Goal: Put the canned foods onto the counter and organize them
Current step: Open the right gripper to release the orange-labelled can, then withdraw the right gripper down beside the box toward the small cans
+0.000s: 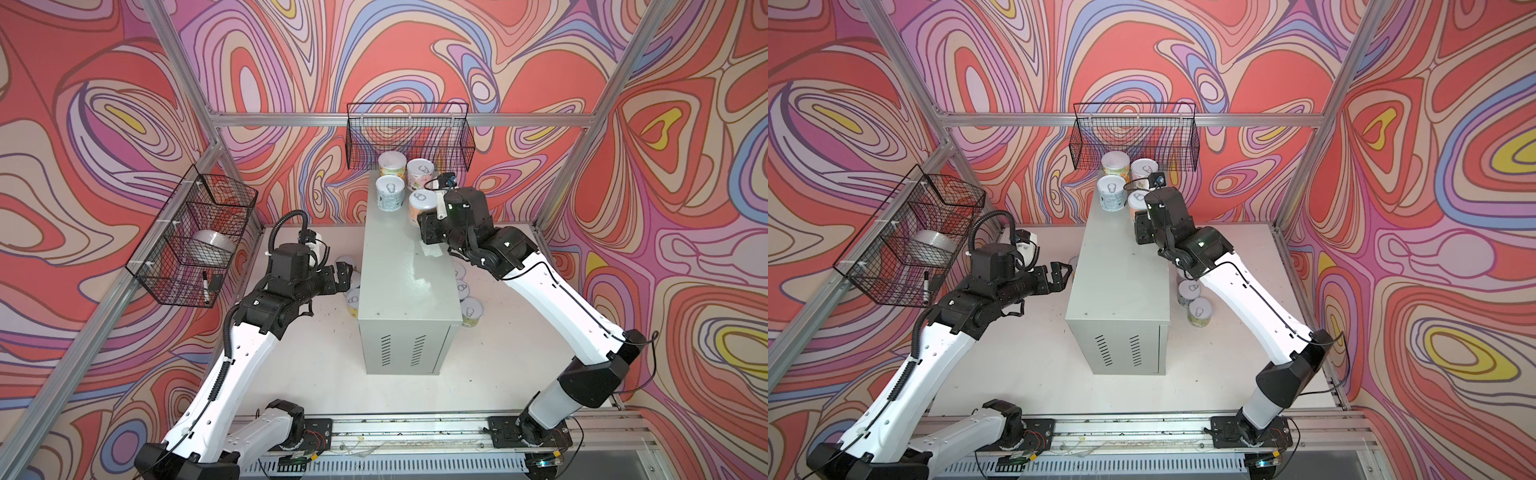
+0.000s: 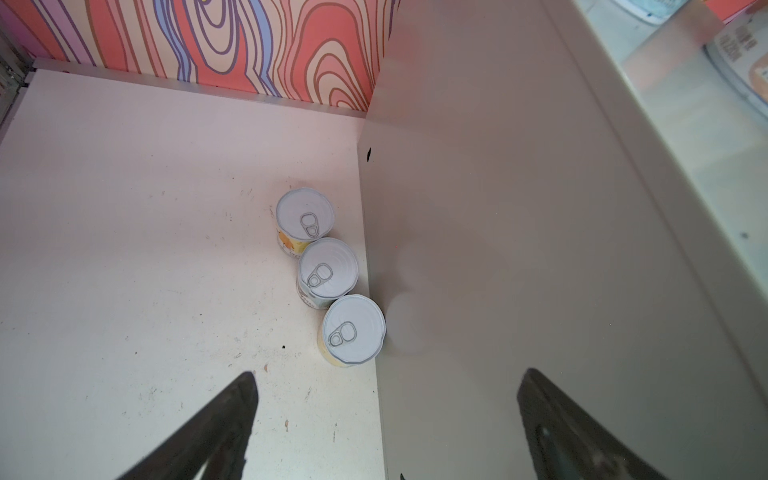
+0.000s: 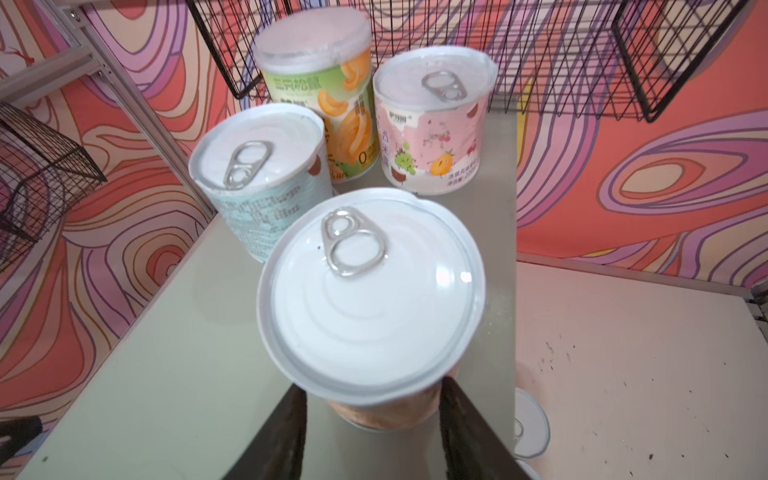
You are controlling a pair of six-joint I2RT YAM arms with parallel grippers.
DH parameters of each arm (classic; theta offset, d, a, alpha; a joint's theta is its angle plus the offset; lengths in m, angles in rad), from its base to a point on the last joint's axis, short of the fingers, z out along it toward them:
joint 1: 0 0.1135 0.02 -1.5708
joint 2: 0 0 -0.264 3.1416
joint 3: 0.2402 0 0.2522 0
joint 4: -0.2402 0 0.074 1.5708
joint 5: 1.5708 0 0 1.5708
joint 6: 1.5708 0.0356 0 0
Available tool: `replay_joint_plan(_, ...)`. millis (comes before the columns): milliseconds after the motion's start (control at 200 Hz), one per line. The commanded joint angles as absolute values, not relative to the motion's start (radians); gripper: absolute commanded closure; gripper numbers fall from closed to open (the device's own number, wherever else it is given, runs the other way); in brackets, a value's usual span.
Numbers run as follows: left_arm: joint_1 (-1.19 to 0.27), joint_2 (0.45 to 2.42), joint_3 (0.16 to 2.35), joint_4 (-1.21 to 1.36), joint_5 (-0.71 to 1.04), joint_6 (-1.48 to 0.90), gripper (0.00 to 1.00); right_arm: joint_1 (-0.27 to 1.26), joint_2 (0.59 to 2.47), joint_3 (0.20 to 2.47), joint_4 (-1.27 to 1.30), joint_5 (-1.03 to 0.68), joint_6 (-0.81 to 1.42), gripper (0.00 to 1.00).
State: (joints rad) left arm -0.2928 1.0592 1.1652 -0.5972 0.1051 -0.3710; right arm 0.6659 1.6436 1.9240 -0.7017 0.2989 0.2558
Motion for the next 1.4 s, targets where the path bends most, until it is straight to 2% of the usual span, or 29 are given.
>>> replay_joint_plan(0,-0.285,1.063,1.154,-0.572,0.117,-0.380,0.02,0.650,1.667,1.960,-0.669,0.280,0.262,0.48)
replay_joint_plan(926,-0.286,1.069,1.140,-0.566,0.096,-0.371,0.02,0.589,1.850,2.132,-0.684,0.264,0.281,0.48)
replay_joint_plan(1202,-0.283,1.071,1.123,-0.560,0.097,-0.376,0.00,0.590,1.778,2.092,-0.676,0.239,0.291,0.48)
replay_joint_plan(1392,-0.284,1.057,1.112,-0.567,0.093,-0.391,0.00,0.590,1.554,1.898,-0.670,0.257,0.298,0.45)
